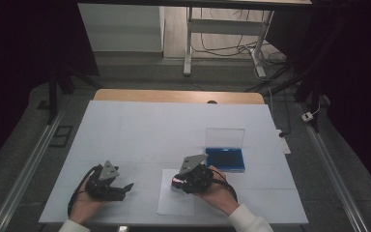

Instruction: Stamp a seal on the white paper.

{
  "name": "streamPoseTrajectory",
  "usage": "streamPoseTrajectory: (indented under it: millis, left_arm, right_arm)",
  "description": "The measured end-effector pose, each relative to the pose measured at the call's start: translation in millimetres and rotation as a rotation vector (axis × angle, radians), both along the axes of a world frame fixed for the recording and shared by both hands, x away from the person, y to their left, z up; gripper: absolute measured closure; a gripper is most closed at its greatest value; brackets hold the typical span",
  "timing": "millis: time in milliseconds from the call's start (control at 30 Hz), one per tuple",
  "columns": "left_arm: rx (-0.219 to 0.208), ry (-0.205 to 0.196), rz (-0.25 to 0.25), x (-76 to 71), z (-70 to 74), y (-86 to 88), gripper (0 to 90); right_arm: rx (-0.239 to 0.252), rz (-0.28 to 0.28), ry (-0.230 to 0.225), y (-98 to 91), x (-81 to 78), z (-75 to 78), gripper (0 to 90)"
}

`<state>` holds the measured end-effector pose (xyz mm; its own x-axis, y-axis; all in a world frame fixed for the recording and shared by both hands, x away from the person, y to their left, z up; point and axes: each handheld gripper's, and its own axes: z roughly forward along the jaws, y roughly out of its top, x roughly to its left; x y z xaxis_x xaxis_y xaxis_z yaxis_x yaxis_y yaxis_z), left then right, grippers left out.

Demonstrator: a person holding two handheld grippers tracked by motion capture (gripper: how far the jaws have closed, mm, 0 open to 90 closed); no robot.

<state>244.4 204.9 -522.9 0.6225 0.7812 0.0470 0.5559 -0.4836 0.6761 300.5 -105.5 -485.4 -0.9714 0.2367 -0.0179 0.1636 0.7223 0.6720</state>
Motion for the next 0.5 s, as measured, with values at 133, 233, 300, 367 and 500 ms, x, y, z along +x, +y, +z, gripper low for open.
streamPoseTrajectory:
  millis: [133, 233, 300, 367, 500]
  left_arm:
    - [0.0, 0.0, 0.0, 0.0, 0.0, 0.1, 19.1]
    - [0.0, -0.001, 0.0, 0.0, 0.0, 0.1, 19.1]
    - [0.001, 0.0, 0.0, 0.1, -0.1, 0.0, 19.1]
    - [0.0, -0.002, 0.001, -0.1, 0.0, 0.0, 19.1]
    - [0.0, -0.001, 0.001, -0.1, 0.0, 0.1, 19.1]
  right_arm:
    - [0.021, -0.002, 0.0, -3.0, -0.3, 5.7, 69.7]
    - [0.048, -0.005, 0.006, -5.4, -0.1, 9.7, 69.7]
    - [0.063, -0.005, 0.005, -7.3, 0.3, 12.7, 69.7]
    - [0.078, -0.01, 0.006, -9.3, 0.3, 16.2, 69.7]
    - [0.102, -0.021, -0.001, -12.6, 0.6, 21.7, 69.7]
